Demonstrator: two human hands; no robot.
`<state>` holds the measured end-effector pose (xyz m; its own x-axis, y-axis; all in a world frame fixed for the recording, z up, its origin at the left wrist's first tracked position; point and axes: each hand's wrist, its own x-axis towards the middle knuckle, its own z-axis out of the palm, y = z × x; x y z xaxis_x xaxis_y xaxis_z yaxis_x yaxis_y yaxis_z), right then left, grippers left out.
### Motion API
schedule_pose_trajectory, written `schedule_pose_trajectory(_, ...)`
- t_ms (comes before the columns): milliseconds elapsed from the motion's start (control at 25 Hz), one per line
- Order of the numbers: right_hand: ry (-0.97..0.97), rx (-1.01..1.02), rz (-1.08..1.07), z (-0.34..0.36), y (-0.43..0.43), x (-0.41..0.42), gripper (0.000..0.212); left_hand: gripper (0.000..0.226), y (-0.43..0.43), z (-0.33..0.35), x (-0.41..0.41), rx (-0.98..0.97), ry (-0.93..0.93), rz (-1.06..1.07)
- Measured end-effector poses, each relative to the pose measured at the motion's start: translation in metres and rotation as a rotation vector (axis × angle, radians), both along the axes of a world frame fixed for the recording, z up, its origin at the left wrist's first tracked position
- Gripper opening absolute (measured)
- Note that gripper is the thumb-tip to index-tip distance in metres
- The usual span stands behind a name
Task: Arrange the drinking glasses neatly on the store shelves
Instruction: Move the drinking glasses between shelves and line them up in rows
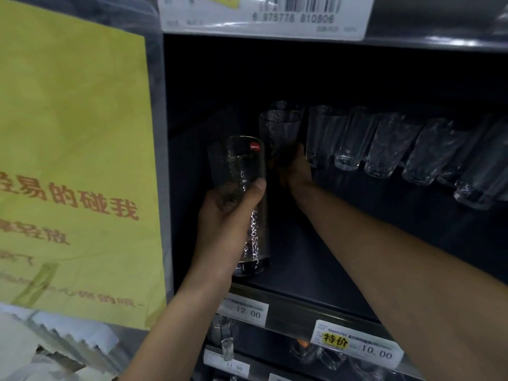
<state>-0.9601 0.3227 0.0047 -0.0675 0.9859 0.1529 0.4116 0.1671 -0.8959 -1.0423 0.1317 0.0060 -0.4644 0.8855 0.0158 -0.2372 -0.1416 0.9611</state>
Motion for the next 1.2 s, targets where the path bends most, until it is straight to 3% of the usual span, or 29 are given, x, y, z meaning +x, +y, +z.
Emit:
schedule_pose_trajectory(240, -0.013, 0.019, -0.013, -0.004, -0.002, -0.001, 0.072, 0.049, 0.000, 0.000, 0.001, 0.015, 0.045, 0.006)
schedule_pose_trajectory(640, -0.010, 0.017, -0.050, -0.005, -0.005, -0.002, 0.075, 0.040, -0.001, 0.002, 0.001, 0.045, 0.046, -0.015)
schedule_pose_trajectory(800, -0.032, 0.080, -0.046, -0.009, -0.032, 0.013, 0.092, 0.046, -0.006, 0.002, 0.000, 0.068, 0.094, -0.036)
schedule_pose_trajectory(920, -0.101, 0.086, 0.004, -0.009, -0.061, 0.044, 0.077, 0.052, -0.011, 0.003, 0.003, 0.081, 0.126, -0.026)
schedule_pose_trajectory(1040, -0.287, 0.086, 0.063, -0.014, -0.085, 0.100, 0.057, 0.057, -0.015, 0.008, 0.009, 0.091, 0.170, -0.048)
schedule_pose_trajectory(1200, -0.431, 0.070, 0.019, -0.017, -0.100, 0.193, 0.040, 0.063, -0.017, 0.015, 0.033, 0.084, 0.175, -0.111)
